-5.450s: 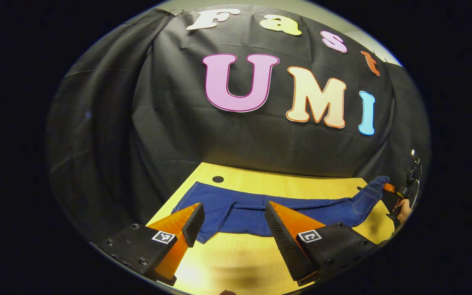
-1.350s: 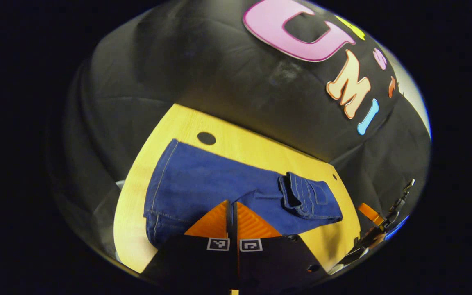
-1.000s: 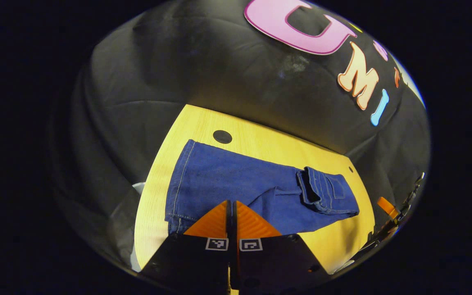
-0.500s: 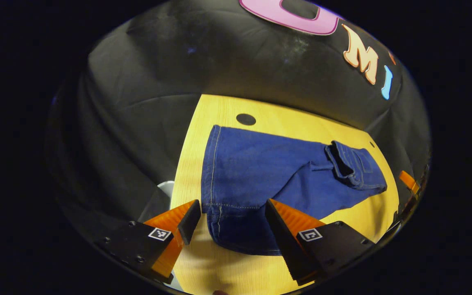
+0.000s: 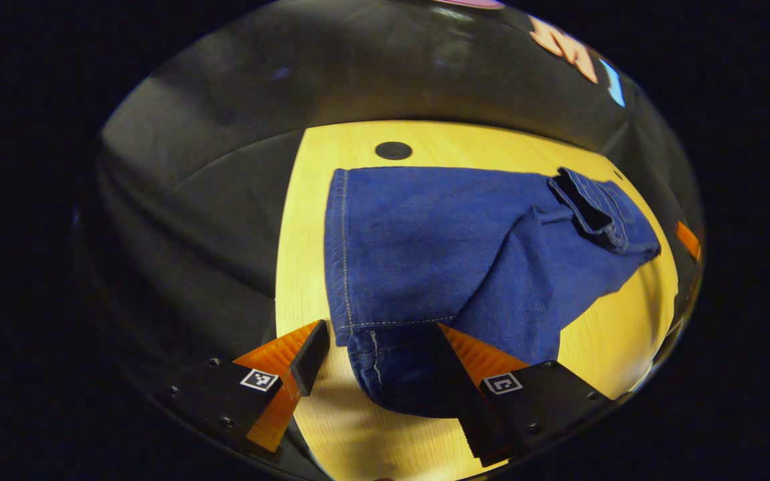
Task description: Grasp the waist and the cuffs of the jeans and fold them to make the two legs overlap; first hold the waist and fold one-third of the jeans toward the cuffs, then hold the cuffs and fold the remaining one-third in the same direction to finish folding.
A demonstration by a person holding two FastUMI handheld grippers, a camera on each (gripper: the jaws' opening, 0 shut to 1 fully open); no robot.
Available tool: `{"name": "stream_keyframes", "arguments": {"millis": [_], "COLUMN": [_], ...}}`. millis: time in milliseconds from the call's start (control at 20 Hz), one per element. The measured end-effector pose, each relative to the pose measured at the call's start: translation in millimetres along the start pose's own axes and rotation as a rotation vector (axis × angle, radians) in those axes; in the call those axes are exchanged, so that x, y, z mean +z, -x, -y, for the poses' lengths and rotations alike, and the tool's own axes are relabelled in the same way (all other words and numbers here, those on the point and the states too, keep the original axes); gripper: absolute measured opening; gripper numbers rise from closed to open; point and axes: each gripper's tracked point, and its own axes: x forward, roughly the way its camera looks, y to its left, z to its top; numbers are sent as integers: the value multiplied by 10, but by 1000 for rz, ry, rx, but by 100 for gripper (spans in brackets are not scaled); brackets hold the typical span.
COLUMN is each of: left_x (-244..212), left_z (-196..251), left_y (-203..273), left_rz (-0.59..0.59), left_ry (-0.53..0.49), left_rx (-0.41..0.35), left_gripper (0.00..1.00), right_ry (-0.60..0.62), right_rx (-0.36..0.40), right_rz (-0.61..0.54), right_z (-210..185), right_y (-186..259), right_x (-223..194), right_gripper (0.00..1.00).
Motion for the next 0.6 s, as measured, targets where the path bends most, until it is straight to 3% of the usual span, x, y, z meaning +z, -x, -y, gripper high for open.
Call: {"name": "stream_keyframes", "arguments": {"millis": [150,250,350,450,600], "left_x": [41,79,130,179,194], "left_z": [-30,58,132,123,164], "left_y": [8,-15,-18,-51,-52], "left_rz": [32,87,129,128,104], "left_ry": [-14,4,98,182,348], "left_rx": [-20,-68,-59,-53,-109], "left_gripper": [90,50,7,0,0], "right_ry": [5,-6,-18,-22,-32], "right_rx": [-1,-6,-9,-8,-14], "right_rz": [-10,-19,-25,-20,-3], "right_z": [-2,21,22,31,104], "right_y": [-22,-42,-28,-19,18], "right_x": [-59,-84,-92,-56,45], "right_gripper": [92,92,92,92,92]}}
